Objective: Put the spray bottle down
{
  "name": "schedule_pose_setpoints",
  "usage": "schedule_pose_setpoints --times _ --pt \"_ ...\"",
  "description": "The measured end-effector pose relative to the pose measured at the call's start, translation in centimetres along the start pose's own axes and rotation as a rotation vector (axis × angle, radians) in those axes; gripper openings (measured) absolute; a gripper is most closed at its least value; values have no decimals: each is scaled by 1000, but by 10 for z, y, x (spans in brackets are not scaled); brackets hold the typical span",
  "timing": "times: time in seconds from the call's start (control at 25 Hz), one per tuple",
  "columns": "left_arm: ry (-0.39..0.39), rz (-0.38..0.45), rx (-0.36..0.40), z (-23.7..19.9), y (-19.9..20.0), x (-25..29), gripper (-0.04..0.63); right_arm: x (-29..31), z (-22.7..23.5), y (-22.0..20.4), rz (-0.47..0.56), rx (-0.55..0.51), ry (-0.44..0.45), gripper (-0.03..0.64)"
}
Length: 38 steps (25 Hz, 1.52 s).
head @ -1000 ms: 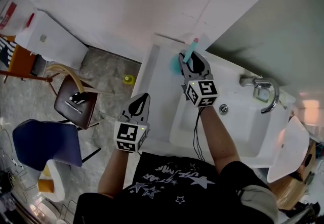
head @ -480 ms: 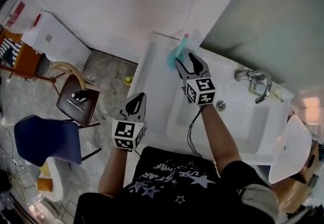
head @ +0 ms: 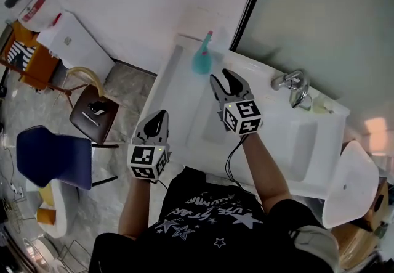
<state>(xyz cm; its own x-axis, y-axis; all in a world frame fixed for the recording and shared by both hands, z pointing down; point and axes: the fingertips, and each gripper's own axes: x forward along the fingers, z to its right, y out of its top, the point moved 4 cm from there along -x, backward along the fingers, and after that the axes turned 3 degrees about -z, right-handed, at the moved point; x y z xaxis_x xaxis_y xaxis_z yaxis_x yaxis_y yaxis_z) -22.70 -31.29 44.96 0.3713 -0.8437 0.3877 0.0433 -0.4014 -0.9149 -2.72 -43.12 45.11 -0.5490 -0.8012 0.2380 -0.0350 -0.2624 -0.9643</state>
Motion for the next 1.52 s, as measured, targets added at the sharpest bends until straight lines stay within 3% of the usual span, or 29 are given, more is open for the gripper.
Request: schedule_pose_setpoints --times 0.48,1.24,1.52 --pt "76 80 -7 86 -12 -70 15 -111 -12 6 77 -21 117 16" --pt "166 112 -51 248 -76 -180 15 -301 -4 -37 66 -96 260 12" --pt "171 97 -56 296 -96 -212 15 -341 0 -53 62 -67 284 12"
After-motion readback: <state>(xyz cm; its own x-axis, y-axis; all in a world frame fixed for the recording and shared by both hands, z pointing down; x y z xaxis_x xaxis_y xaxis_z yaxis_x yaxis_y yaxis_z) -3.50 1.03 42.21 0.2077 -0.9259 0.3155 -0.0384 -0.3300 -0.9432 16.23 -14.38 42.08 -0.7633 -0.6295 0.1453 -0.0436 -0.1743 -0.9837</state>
